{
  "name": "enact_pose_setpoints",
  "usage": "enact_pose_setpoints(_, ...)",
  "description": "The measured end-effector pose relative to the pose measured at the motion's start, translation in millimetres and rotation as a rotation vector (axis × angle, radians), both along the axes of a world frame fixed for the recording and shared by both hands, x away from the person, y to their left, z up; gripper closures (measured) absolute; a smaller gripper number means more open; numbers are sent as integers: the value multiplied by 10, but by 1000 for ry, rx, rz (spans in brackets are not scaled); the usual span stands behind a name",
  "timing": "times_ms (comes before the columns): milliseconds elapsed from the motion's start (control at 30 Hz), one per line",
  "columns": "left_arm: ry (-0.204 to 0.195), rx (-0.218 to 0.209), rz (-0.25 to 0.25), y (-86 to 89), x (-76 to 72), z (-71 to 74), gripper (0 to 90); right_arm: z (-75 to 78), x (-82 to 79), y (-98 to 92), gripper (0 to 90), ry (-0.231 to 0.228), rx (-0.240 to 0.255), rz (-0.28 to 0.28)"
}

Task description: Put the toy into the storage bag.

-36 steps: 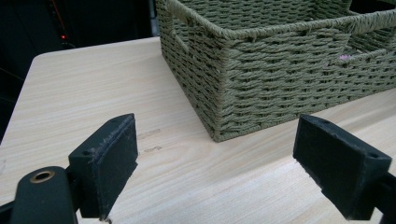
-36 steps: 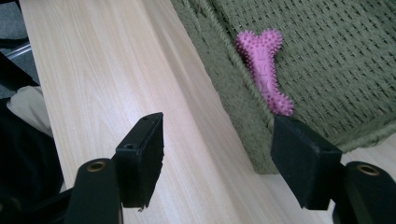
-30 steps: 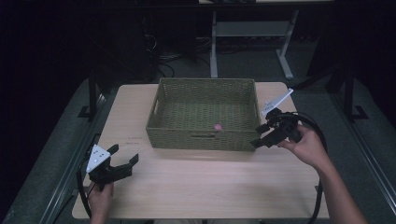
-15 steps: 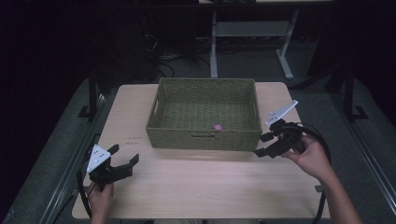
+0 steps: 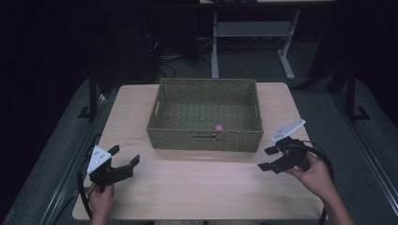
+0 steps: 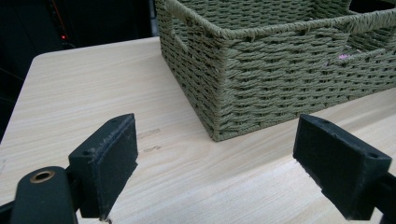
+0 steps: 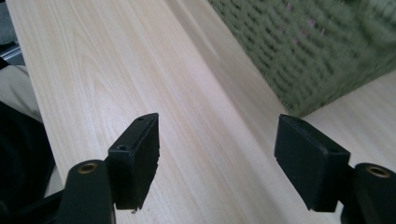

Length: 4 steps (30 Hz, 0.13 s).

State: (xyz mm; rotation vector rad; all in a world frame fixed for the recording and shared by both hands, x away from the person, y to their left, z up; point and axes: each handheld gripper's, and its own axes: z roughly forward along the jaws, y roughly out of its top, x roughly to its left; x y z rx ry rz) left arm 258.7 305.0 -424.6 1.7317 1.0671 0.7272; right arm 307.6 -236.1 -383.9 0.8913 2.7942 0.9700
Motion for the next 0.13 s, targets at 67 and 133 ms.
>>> enact_pose_setpoints(67, -1, -2, -1, -5, 2, -1, 133, -71, -57, -21, 295, 6, 17, -8)
enact_pose_setpoints(133, -1, 3, -3, -10, 8, -3, 133, -126, -96, -27, 290, 3, 23, -9)
